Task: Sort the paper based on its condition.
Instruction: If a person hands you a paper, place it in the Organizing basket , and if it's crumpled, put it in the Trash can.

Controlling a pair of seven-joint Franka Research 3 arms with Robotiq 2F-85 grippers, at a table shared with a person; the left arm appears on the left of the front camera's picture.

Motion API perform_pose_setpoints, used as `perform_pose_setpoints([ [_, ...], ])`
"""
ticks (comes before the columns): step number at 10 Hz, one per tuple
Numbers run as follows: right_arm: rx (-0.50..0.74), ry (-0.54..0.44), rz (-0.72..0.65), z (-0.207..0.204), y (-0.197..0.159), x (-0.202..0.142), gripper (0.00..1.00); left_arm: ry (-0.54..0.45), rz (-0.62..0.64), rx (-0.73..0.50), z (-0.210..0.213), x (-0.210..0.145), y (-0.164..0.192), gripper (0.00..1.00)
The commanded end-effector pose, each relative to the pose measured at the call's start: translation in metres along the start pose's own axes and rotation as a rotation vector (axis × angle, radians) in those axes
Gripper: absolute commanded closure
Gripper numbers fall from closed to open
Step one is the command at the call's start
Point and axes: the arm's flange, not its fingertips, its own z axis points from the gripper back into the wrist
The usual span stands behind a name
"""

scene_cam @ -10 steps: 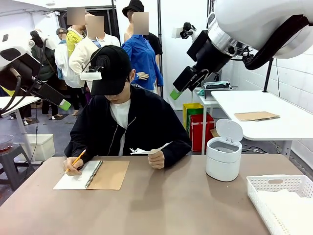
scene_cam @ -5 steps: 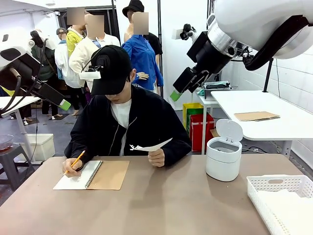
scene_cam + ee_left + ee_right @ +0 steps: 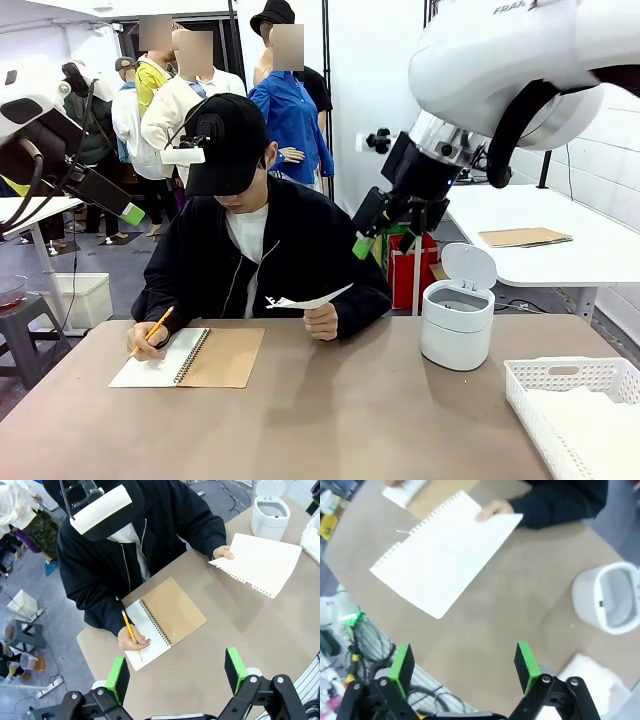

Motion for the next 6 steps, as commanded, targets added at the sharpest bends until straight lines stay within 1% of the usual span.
perform_pose_setpoints([
  [1, 0.062, 0.063, -0.17, -0.003, -0.001, 0.019, 0.0, -0.001, 0.003, 0.0, 0.0, 0.0, 0.0, 0.0],
  [2, 0.085, 0.084, -0.283, -0.01, -0.011, 0.024, 0.0, -0.001, 0.003, 0.0, 0.0, 0.0, 0.0, 0.0],
  [3, 0.11, 0.132, -0.409, -0.018, -0.022, 0.027, 0.0, -0.001, 0.003, 0.0, 0.0, 0.0, 0.0, 0.0],
  [4, 0.045, 0.135, -0.513, -0.025, -0.029, 0.028, 0.0, -0.001, 0.003, 0.0, 0.0, 0.0, 0.0, 0.0],
  [5, 0.013, 0.131, -0.56, -0.032, -0.036, 0.029, 0.0, -0.001, 0.003, 0.0, 0.0, 0.0, 0.0, 0.0],
  [6, 0.046, 0.099, -0.482, -0.031, -0.035, 0.028, 0.0, -0.001, 0.003, 0.0, 0.0, 0.0, 0.0, 0.0],
])
